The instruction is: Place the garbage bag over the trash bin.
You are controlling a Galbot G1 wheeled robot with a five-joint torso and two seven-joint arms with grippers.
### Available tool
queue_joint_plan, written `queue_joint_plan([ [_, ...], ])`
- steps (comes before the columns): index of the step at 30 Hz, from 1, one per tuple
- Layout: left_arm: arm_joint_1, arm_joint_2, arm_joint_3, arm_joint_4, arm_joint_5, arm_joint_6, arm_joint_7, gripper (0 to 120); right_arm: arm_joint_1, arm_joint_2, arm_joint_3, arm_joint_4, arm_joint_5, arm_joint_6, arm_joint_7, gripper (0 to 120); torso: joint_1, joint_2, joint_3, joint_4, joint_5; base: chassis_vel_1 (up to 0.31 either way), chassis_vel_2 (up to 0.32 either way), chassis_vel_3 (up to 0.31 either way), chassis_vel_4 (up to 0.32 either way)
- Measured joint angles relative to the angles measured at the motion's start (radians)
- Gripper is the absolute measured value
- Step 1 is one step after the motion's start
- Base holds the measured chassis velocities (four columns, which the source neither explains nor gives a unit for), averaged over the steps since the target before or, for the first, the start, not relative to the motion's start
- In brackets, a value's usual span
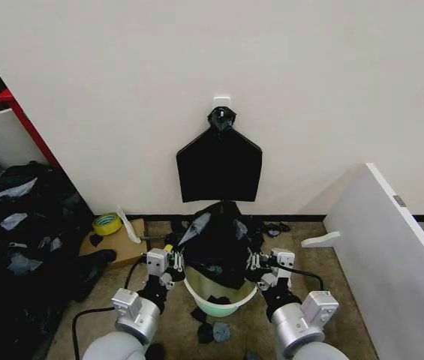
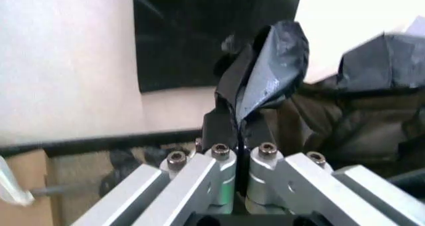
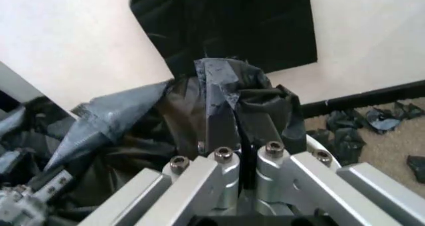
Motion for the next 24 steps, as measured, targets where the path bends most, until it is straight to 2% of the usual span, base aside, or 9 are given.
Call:
queue_joint_plan([
  [1,0.000,0.000,0.000,0.000,0.000,0.000,0.000,0,0.000,0.000,0.000,0.000,0.000,0.000,0.000,0,0.000,0.000,0.000,0.0000,0.0000,0.000,0.000,0.000,0.000],
  [5,-0.019,-0.004,0.071,0.095,0.009,-0.067,0.020,0,0.005,-0.005,0.008,-0.054,-0.044,0.010,0.001,0,0.000,0.000,0.000,0.0000,0.0000,0.000,0.000,0.000,0.000],
  [11,-0.036,-0.024,0.161,0.221,0.107,-0.202,0.030,0,-0.024,-0.044,-0.002,-0.077,-0.059,-0.040,0.066,0,0.000,0.000,0.000,-0.0001,-0.0002,0.000,0.000,0.000,0.000],
  [13,-0.034,-0.025,0.176,0.243,0.160,-0.248,0.004,0,-0.043,-0.063,-0.012,-0.070,-0.047,-0.055,0.095,0,0.000,0.000,0.000,0.0000,0.0000,0.000,0.000,0.000,0.000],
  [16,-0.020,-0.017,0.178,0.240,0.210,-0.263,-0.051,0,-0.065,-0.083,-0.022,-0.038,-0.012,-0.080,0.136,0,0.000,0.000,0.000,-0.0001,-0.0002,0.000,0.000,0.000,0.000],
  [18,0.003,0.012,0.181,0.203,0.231,-0.232,-0.126,0,-0.085,-0.106,-0.030,0.002,0.047,-0.119,0.189,0,0.000,0.000,0.000,0.0001,0.0000,0.000,0.000,0.000,0.000],
  [20,0.020,0.050,0.193,0.159,0.215,-0.166,-0.191,0,-0.097,-0.129,-0.031,0.035,0.105,-0.154,0.231,0,0.000,0.000,0.000,0.0001,-0.0002,0.000,0.000,0.000,0.000],
  [21,0.020,0.050,0.193,0.159,0.215,-0.166,-0.191,0,-0.097,-0.129,-0.031,0.035,0.105,-0.154,0.231,0,0.000,0.000,0.000,0.0001,-0.0002,0.000,0.000,0.000,0.000],
  [24,0.032,0.129,0.215,0.067,0.092,-0.006,-0.293,0,-0.099,-0.166,-0.020,0.055,0.170,-0.182,0.266,0,0.000,0.000,0.000,0.0001,0.0000,0.000,0.000,0.000,0.000],
])
